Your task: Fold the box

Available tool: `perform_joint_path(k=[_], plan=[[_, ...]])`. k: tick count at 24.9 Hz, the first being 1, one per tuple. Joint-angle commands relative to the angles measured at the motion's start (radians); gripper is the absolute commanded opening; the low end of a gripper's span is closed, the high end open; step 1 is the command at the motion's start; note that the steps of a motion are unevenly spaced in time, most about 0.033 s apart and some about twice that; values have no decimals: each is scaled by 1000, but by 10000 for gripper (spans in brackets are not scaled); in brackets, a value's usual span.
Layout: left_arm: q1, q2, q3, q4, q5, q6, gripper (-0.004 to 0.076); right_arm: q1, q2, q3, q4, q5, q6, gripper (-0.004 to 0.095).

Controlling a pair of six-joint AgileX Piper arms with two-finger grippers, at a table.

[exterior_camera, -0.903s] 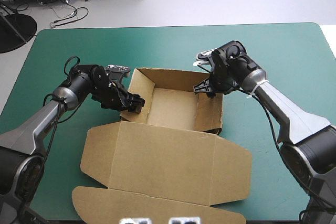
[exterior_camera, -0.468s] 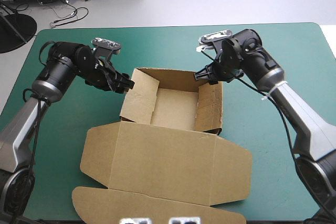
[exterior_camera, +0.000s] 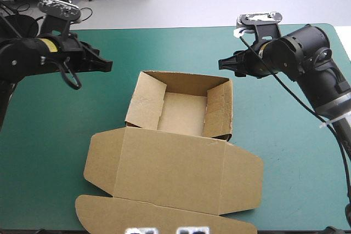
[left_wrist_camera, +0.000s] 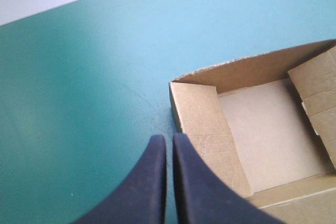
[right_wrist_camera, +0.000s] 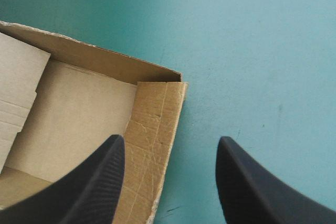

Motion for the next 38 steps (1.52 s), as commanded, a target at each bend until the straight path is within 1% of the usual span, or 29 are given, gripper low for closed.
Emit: perform_joint_path(k=[1,3,6,10,15,16,18,19,20,21,22,23,24,26,27,29,33,36,38], plan=[[-6,-98,-30,-1,-7,-6,-10,-59,-3,-25,87,-9,24,484],[-6,-130,-28,1,3,-5,-10,-100,19,-4,152,-9,18,484],[-6,-182,-3,10,5,3,-10,-127,53,48,209,-9,-2,484],[-6,-275,122,30,-10,3,-10,-127,99,120,236,-16,-32,484],[-6,-411,359,30,-125,3,-10,-127,160,168,257,-46,-33,484],[-6,-455,445,30,-151,3,-10,-127,177,173,277,-58,-51,484],[-6,-538,618,30,-165,3,-10,-127,220,173,307,-70,-71,484],[-6,-555,657,30,-167,3,-10,-127,233,173,311,-74,-77,484],[-6,-596,750,30,-172,3,-10,-127,260,173,311,-77,-79,484],[-6,-611,785,30,-174,3,-10,-127,274,173,312,-77,-80,484],[-6,-644,865,30,-182,3,-10,-127,295,173,310,-77,-80,476],[-6,-667,920,30,-183,3,-10,-127,310,173,308,-77,-101,437],[-6,-684,958,30,-183,3,-10,-127,318,173,308,-77,-126,377],[-6,-711,1015,30,-187,3,-10,-127,332,173,308,-72,-136,162],[-6,-721,1036,30,-197,3,-10,-127,334,173,308,-72,-142,3],[-6,-724,1052,32,-203,-6,-10,-127,334,173,301,-75,-145,-19],[-6,-724,1054,35,-210,-7,-10,-129,329,168,260,-86,-145,-20],[-6,-724,1054,58,-208,-7,-10,-155,317,156,243,-82,-145,-20],[-6,-724,1054,78,-206,-7,-10,-196,300,141,236,-75,-145,-20]])
